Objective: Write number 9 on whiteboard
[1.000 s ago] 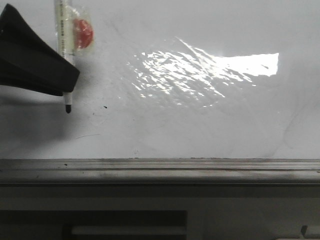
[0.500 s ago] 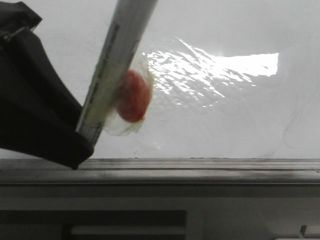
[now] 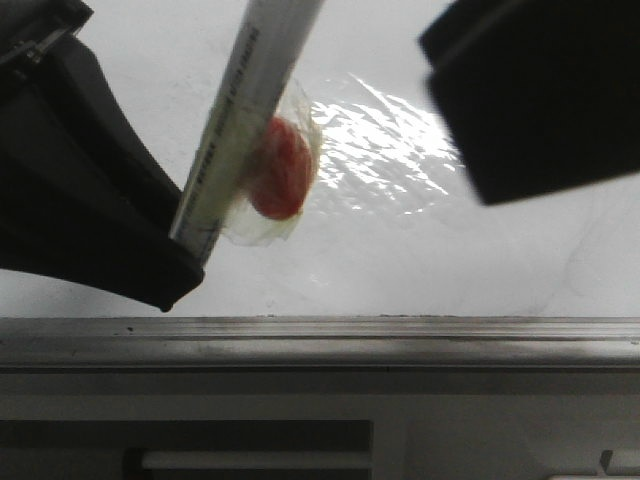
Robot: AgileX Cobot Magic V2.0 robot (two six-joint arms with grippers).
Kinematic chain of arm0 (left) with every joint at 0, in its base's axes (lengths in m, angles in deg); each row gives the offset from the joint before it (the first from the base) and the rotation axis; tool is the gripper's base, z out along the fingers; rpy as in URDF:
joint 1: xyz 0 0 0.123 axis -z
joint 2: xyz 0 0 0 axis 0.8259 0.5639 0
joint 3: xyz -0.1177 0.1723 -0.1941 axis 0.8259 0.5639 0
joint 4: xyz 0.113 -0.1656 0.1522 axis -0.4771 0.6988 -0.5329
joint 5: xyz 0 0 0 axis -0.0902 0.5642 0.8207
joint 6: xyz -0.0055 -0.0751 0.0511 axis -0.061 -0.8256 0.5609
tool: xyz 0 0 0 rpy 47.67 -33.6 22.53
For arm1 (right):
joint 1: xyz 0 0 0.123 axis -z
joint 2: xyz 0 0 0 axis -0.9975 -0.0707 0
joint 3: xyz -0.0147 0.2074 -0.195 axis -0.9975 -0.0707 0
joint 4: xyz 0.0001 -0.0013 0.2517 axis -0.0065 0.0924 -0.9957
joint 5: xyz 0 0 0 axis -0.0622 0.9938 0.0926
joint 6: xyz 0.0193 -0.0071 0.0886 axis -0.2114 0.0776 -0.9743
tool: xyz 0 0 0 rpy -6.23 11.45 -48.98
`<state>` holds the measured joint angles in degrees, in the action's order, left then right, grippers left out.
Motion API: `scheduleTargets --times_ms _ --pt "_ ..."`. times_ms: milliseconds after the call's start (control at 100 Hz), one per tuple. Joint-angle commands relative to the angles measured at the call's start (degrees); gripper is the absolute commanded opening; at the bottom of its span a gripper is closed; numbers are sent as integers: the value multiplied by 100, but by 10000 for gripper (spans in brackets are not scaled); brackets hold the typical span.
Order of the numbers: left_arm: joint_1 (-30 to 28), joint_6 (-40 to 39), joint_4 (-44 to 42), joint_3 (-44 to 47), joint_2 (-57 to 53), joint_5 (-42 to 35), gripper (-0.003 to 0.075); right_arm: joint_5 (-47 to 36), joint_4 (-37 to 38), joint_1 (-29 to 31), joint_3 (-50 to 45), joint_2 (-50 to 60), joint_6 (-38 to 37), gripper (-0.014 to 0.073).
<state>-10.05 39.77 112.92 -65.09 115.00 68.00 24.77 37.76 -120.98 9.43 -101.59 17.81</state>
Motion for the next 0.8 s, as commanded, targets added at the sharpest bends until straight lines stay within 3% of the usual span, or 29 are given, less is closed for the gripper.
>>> scheduleTargets --times_ms 0,180,490,630,750,790 --pt "37 8 166 -186 -64 -206 -20 -767 -267 -338 354 -329 141 429" --pt "37 8 166 -186 -64 -196 -20 -1553 -516 -674 673 -979 141 429" --pt "37 8 166 -186 -64 -196 -20 -1183 -585 -674 741 -1524 141 395" --pt "37 8 177 -186 -64 -196 -20 -1176 -585 -674 741 -1637 141 196" --pt "37 8 177 -186 -64 -196 -20 -1187 -585 -674 741 -1668 141 -65" --pt "37 8 177 -186 -64 -196 -20 -1224 -588 -674 741 -1668 141 -60"
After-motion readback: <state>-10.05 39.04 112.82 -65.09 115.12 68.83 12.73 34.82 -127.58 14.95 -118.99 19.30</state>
